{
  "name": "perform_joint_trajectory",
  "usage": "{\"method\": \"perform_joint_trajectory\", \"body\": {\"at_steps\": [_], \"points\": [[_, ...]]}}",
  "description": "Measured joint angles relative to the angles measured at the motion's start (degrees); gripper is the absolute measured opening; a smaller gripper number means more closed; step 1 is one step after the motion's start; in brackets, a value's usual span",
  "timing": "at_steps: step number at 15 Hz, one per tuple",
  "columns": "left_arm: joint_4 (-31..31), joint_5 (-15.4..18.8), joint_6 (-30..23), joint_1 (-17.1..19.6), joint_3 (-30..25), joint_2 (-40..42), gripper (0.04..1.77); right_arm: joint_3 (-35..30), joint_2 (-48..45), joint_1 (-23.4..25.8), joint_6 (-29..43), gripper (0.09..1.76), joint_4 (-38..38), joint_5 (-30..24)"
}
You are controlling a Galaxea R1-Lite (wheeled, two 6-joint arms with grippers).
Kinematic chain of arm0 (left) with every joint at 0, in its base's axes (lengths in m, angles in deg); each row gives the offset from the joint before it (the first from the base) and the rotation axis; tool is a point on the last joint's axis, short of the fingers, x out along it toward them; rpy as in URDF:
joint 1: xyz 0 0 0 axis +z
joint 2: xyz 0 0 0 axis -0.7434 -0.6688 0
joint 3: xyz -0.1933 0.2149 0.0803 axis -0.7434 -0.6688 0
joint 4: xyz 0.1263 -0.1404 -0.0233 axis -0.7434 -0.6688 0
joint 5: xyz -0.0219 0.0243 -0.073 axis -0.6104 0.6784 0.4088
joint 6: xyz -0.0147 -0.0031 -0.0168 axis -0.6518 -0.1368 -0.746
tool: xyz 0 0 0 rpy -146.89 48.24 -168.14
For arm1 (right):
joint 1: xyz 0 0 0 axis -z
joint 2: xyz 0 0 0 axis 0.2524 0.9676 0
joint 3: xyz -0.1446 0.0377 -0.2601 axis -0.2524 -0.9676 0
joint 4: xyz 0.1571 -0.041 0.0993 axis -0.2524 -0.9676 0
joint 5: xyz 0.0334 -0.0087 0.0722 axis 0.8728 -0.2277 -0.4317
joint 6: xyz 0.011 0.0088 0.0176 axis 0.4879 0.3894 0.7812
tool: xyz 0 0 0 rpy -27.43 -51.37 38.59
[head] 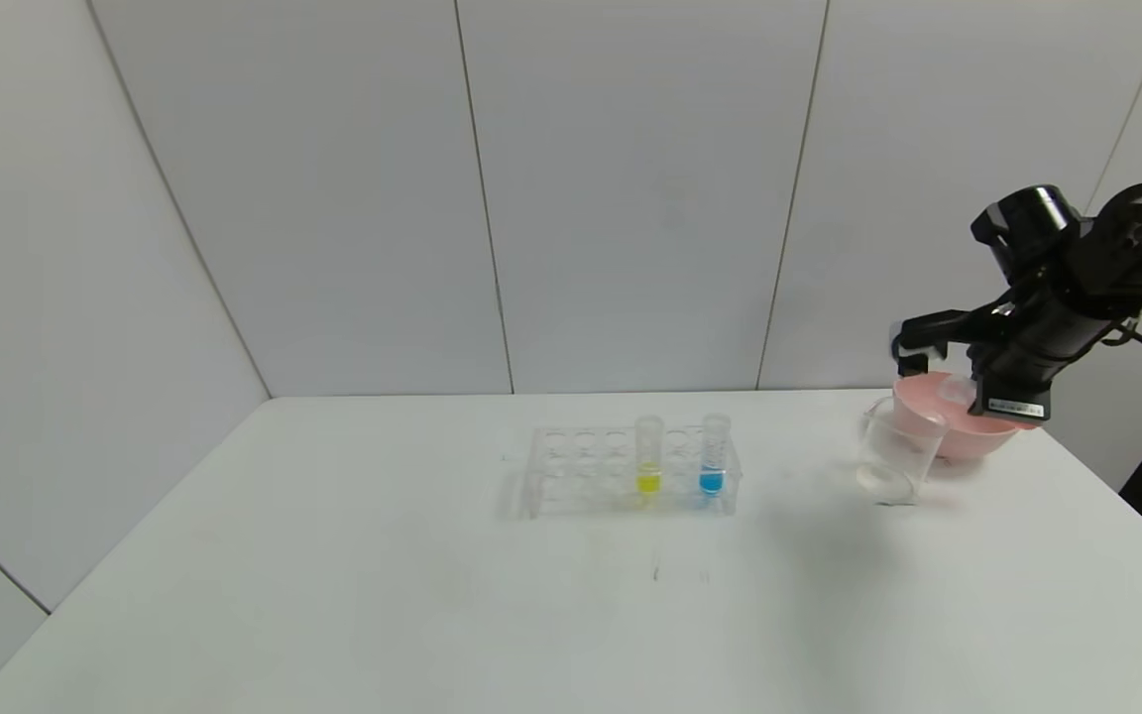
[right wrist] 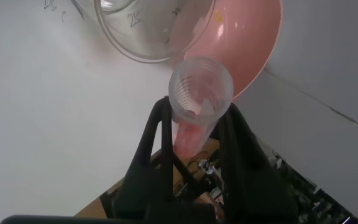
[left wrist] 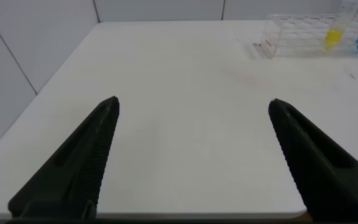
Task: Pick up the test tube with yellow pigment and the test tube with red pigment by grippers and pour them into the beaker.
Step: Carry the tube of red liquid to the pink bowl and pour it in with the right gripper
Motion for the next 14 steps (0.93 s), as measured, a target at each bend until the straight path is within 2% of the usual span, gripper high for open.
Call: {"method": "perform_joint_trajectory", "body": {"at_steps": [11,14], "points": [[0.0,0.0,0.0,0.0,0.0,0.0,1.72,0.0,2.2,-3.4,-2.5,0.50,-0.2,9.7],[0.0,0.0,0.0,0.0,0.0,0.0,1.72,0.0,2.7,-3.9,-2.8,0.50,-0.2,10.5]]}}
